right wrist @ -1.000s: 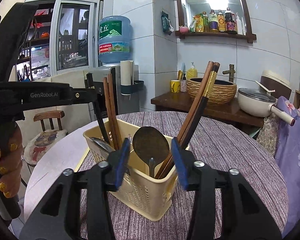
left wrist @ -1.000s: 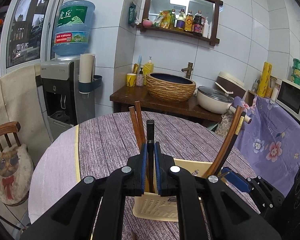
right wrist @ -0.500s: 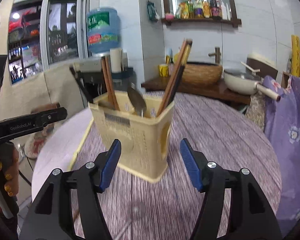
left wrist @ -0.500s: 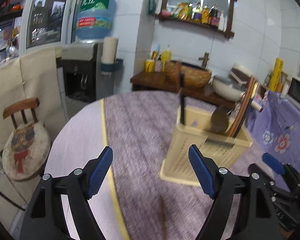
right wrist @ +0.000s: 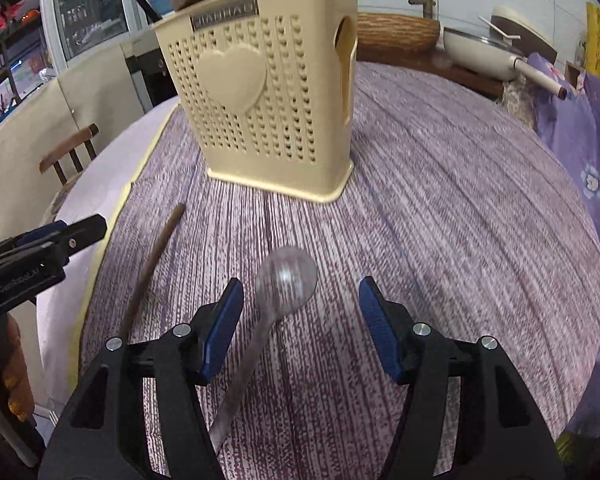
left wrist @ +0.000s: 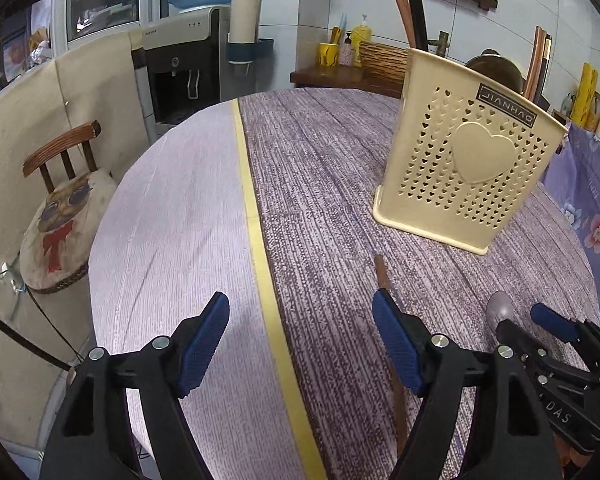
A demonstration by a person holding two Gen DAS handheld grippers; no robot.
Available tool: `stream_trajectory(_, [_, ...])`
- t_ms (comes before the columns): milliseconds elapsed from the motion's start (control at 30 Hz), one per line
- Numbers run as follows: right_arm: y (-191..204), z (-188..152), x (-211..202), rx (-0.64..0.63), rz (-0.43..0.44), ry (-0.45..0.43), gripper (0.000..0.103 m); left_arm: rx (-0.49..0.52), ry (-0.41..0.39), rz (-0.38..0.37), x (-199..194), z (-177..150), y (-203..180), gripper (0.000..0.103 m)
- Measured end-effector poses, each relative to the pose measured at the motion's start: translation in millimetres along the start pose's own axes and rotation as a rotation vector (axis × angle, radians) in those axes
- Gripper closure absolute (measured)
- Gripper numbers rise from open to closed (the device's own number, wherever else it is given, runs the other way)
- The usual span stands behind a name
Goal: Organize utensils
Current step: 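Withdraw both open grippers back toward the remaining utensils, then grasp a steel spoon with the right gripper while the left grasps a wooden chopstick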
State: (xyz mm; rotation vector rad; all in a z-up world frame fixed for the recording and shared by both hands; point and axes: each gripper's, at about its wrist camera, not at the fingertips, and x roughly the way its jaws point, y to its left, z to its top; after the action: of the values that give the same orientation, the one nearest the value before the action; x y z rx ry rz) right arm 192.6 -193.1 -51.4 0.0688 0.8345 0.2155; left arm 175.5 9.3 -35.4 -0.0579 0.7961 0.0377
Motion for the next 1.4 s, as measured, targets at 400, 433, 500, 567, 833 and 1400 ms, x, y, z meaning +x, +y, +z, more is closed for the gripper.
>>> stream_trajectory(400, [17.9, 2.1, 15.9, -0.054, -0.056, 0.026, 0.055, -0.009, 0.015, 0.005, 4.1, -3.9, 0.3, 0.031])
stream_trajectory(433, [18.6, 3.1, 17.1, -0.058, -0.058, 0.024, 0.058, -0.009, 0.017, 0.005, 4.4, -4.0, 0.5, 0.031])
stream_trajectory(500, [18.9, 5.1, 18.6, -0.061, -0.056, 0.021, 0.063, -0.005, 0.019, 0.004, 4.4, -4.4, -0.8, 0.031])
stream_trajectory(567, [16.2, 6.8, 18.7, -0.06, -0.049, 0.019, 0.066, 0.003, 0.023, 0.001, 5.2, -4.6, -2.6, 0.031])
stream_trajectory(833, [-0.2, 7.9, 15.3, -0.019, 0.002, 0.014, 0.066, 0.078, 0.052, -0.045, 10.0, -9.3, -29.5, 0.047])
stream_trajectory(1400, [-8.4, 4.0, 13.0, -0.008, 0.001, 0.003, 0.066, 0.153, 0.097, -0.01, 31.7, -12.4, -64.8, 0.087])
